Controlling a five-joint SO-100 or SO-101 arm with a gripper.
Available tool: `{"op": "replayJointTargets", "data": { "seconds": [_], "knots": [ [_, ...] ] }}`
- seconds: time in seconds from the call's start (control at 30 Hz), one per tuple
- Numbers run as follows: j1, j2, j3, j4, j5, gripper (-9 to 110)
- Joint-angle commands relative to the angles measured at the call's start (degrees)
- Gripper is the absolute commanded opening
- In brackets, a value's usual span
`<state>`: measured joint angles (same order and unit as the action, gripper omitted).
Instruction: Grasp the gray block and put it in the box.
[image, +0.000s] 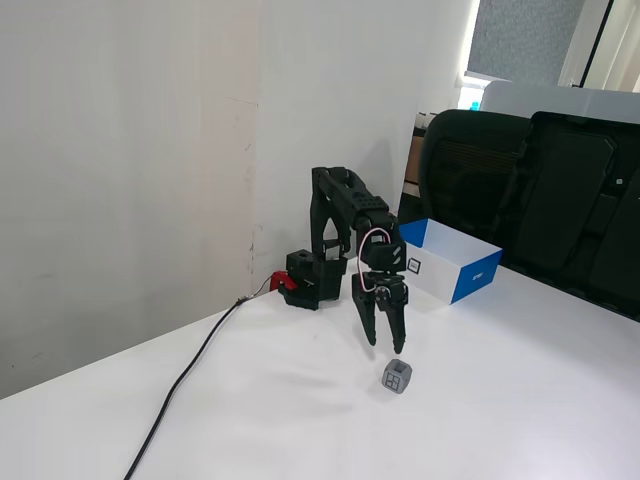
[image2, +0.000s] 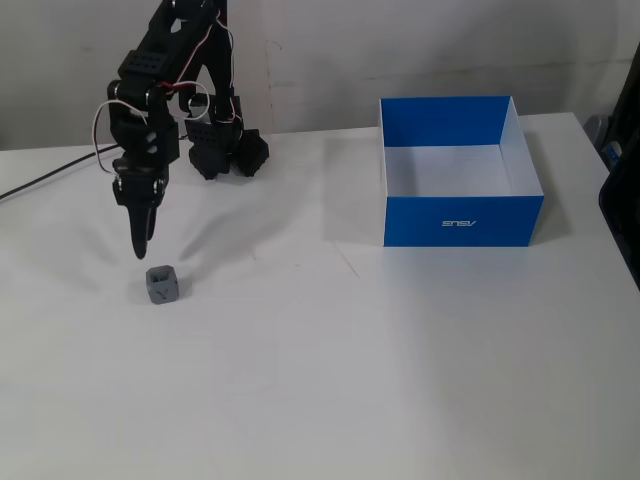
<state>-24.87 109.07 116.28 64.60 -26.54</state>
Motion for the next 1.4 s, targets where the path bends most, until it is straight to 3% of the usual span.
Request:
{"op": "replayJointTargets", "data": {
  "seconds": [0.0, 1.37],
  "knots": [
    [0.5, -0.5, -4.7, -1.7, 0.9, 26],
    [6.2, -18.7, -15.0, 1.1, 9.7, 27]
  ]
}}
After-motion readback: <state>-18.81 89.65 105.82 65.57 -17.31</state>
